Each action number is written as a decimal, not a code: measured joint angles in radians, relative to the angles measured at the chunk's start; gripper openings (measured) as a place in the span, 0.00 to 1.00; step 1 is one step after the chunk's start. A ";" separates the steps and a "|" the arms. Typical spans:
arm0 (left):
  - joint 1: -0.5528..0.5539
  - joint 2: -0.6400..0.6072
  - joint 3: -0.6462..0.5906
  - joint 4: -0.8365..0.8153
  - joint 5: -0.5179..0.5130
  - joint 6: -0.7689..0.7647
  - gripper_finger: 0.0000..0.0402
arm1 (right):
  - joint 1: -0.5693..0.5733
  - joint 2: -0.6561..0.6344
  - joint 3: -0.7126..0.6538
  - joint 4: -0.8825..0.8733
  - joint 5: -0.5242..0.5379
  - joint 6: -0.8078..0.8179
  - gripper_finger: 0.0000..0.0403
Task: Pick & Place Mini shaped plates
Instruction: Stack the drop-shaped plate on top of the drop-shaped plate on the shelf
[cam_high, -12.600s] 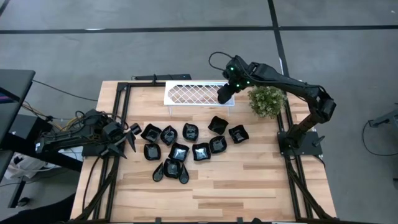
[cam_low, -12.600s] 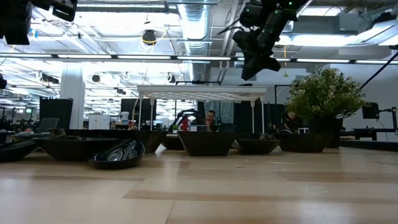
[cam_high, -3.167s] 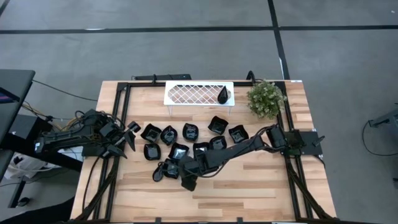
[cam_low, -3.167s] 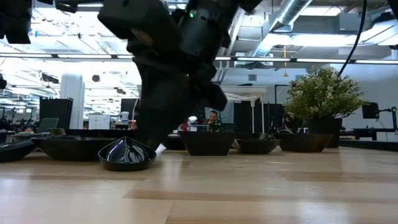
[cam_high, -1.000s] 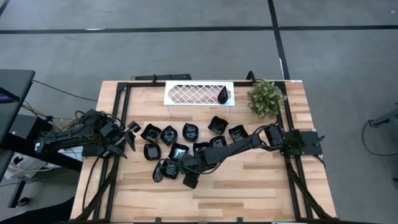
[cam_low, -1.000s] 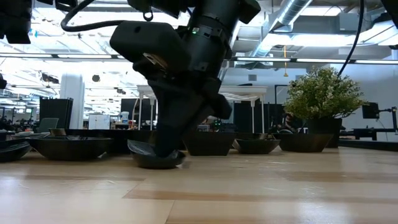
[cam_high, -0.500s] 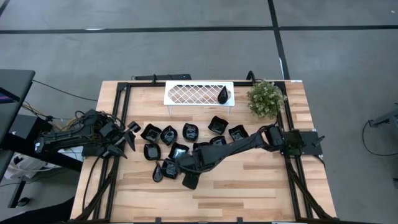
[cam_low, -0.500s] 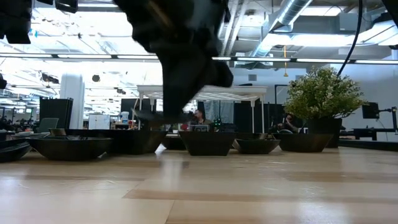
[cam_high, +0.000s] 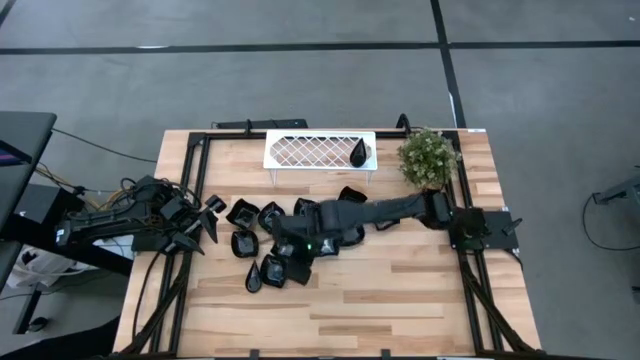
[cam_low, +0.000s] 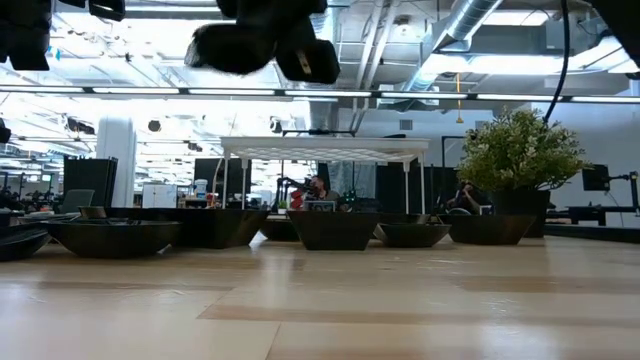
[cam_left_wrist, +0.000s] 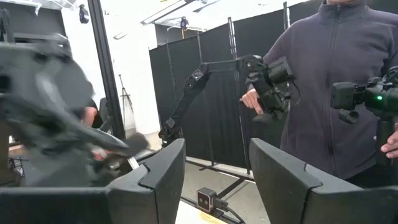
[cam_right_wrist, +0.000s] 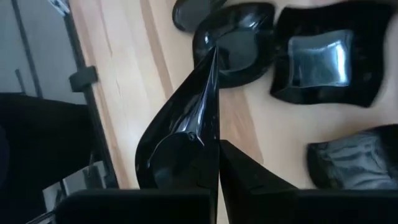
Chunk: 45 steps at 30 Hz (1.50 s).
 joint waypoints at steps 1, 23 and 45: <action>0.000 0.000 0.000 0.000 0.000 0.000 0.45 | -0.012 0.000 0.026 -0.026 -0.005 -0.013 0.00; 0.000 0.005 0.000 0.006 0.000 0.000 0.45 | -0.274 -0.322 0.077 -0.446 0.288 0.204 0.00; 0.000 0.006 0.000 0.014 0.000 0.000 0.45 | -0.338 -0.472 0.076 -0.452 0.626 0.548 0.00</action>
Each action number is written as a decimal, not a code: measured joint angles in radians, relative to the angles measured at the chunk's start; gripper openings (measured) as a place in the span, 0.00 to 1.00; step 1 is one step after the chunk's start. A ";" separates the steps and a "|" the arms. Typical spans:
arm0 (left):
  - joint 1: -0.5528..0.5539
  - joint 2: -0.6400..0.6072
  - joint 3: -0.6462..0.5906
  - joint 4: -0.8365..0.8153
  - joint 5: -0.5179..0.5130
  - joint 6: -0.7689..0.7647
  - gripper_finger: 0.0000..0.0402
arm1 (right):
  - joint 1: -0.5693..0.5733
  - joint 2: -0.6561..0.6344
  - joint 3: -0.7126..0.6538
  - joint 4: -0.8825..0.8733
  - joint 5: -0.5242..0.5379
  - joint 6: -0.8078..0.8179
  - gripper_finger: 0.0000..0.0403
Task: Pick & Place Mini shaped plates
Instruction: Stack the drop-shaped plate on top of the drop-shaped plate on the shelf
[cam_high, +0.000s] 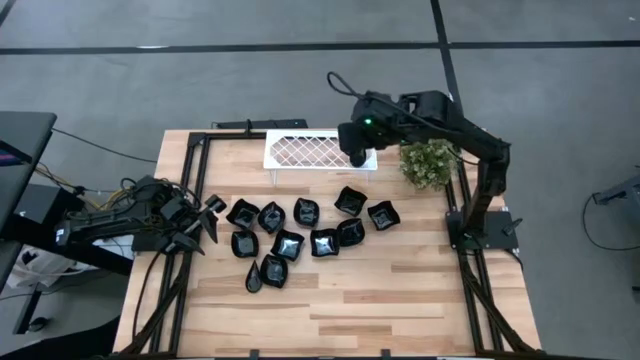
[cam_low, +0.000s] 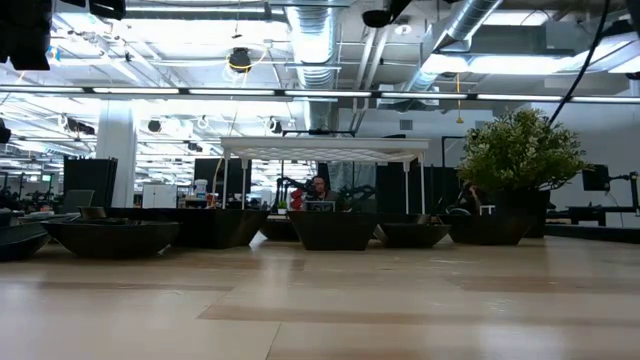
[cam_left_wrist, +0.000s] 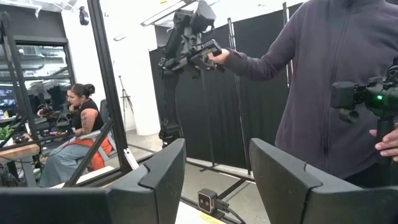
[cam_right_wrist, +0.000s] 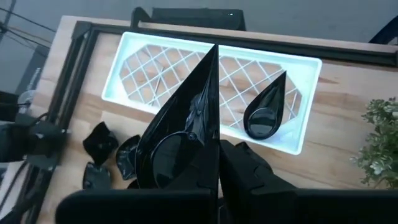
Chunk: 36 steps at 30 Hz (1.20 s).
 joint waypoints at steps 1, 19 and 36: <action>0.000 0.000 0.000 0.000 0.000 0.000 0.45 | -0.003 0.005 0.000 0.000 0.005 -0.001 0.00; 0.000 0.000 0.000 0.003 0.000 0.001 0.45 | -0.154 0.051 -0.281 0.000 -0.068 -0.090 0.00; 0.000 0.000 0.000 0.004 0.000 0.003 0.45 | -0.235 0.050 -0.421 0.160 -0.103 -0.194 0.00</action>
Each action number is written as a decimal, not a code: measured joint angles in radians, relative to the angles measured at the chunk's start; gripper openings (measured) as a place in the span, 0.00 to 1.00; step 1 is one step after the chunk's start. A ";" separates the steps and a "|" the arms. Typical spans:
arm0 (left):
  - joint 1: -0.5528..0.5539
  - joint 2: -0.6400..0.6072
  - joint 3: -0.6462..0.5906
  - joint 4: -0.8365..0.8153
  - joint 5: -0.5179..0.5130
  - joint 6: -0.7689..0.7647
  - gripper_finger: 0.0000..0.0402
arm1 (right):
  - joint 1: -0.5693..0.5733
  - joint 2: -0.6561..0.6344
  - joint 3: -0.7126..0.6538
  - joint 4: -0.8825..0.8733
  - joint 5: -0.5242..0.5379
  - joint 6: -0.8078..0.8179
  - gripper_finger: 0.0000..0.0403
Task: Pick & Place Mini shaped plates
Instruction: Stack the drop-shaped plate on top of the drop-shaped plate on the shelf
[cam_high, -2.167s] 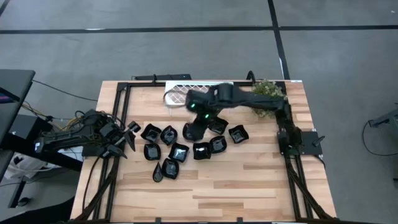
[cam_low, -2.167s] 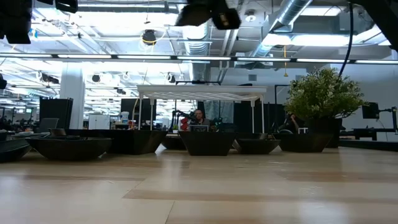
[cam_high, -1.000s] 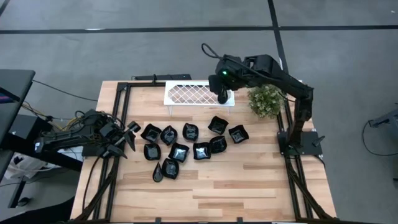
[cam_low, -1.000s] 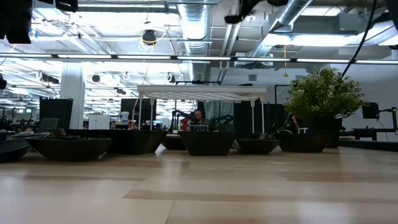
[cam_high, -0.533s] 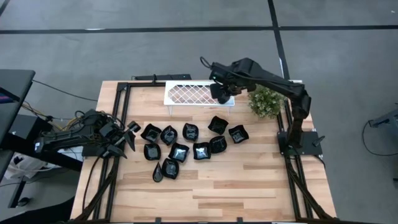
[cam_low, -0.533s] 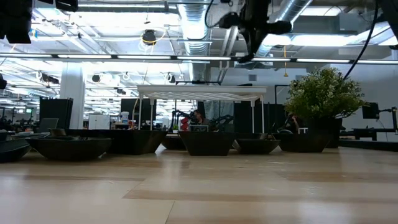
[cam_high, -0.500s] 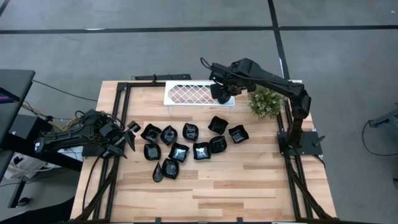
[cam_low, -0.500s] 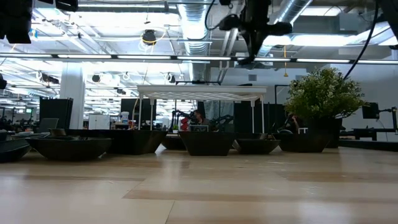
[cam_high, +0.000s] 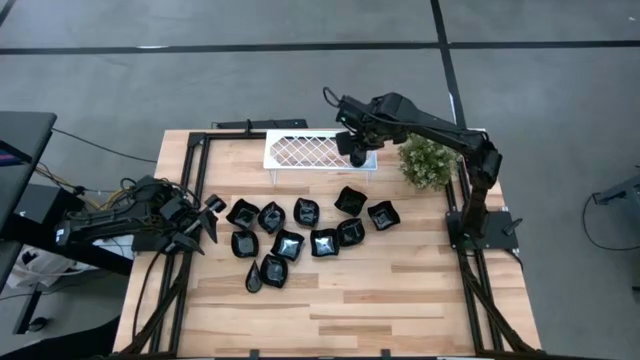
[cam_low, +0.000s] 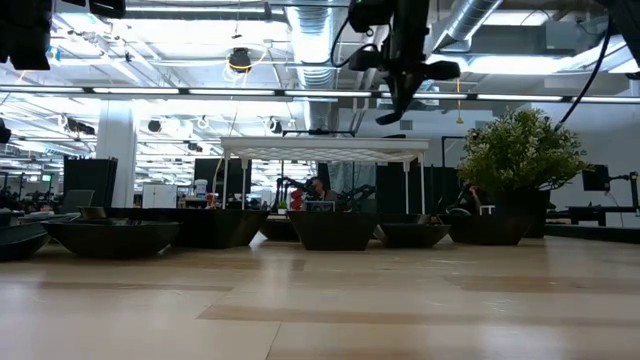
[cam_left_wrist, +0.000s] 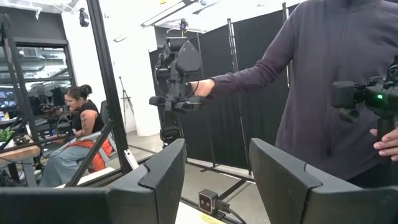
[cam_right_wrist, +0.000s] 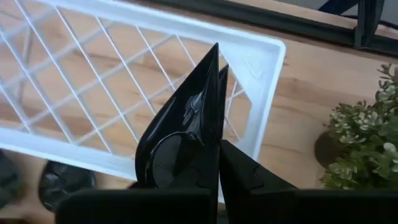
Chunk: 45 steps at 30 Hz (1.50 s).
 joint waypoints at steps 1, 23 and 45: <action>0.000 0.000 0.000 0.000 0.000 0.000 0.45 | -0.007 0.000 -0.005 -0.003 -0.005 -0.009 0.00; 0.000 0.000 0.000 0.000 0.000 -0.001 0.45 | -0.025 -0.275 -0.233 0.265 -0.054 -0.125 0.00; 0.000 0.000 0.000 0.018 0.000 0.000 0.45 | -0.010 -0.502 -0.698 0.679 -0.047 0.035 0.00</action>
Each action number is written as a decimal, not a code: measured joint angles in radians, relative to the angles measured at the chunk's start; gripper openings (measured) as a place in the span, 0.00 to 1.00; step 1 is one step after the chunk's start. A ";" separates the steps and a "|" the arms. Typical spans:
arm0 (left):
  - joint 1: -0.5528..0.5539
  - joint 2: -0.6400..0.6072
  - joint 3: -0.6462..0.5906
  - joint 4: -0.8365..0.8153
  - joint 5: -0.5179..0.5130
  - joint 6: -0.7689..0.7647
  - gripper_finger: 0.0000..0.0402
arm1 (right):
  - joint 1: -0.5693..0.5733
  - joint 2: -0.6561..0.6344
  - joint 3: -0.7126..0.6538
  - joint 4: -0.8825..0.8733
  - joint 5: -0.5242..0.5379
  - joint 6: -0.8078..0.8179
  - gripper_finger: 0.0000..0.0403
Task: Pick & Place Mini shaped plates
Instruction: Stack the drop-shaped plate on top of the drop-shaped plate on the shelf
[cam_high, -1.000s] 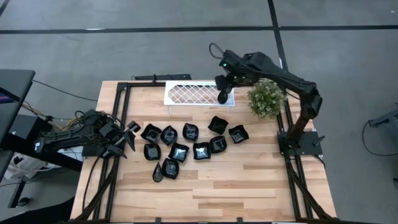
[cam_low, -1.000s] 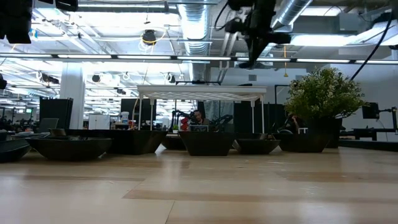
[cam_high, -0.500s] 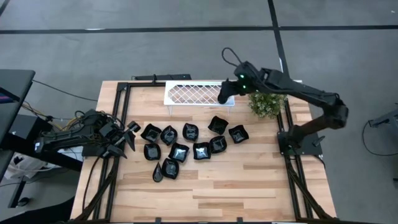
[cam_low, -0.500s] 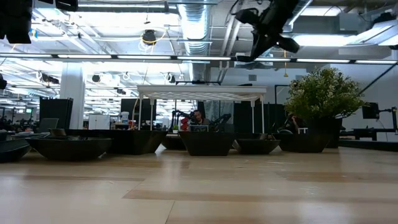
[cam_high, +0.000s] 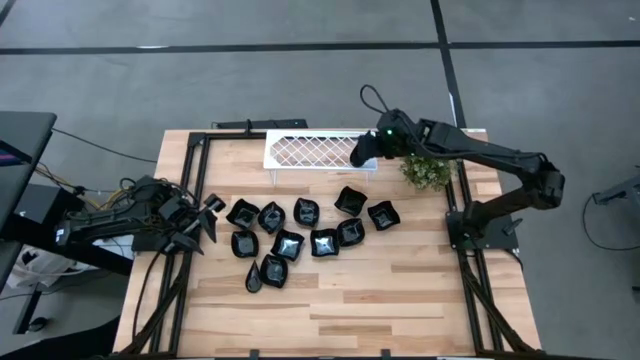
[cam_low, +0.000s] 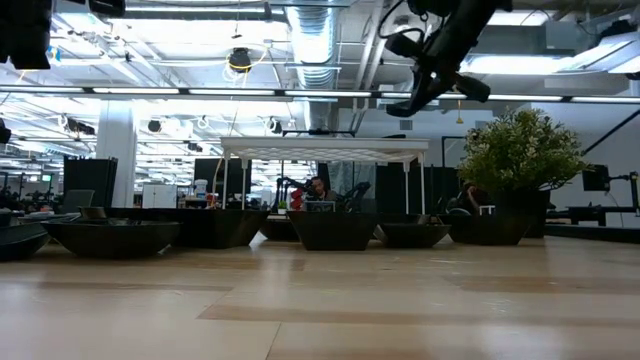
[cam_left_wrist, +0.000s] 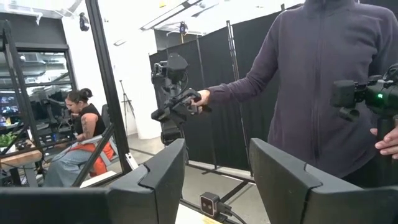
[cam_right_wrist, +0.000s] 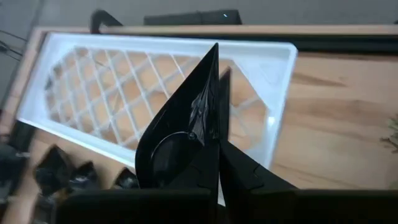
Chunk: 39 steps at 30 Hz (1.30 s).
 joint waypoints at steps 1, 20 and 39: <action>0.000 0.000 0.000 0.001 0.000 0.001 0.45 | -0.003 0.000 0.001 0.016 -0.009 0.005 0.00; 0.000 0.001 0.000 0.009 0.000 0.130 0.45 | 0.007 0.076 0.066 -0.060 -0.031 0.031 0.00; 0.000 0.001 0.000 0.009 0.000 0.130 0.45 | -0.021 0.188 0.157 -0.168 -0.035 -0.002 0.00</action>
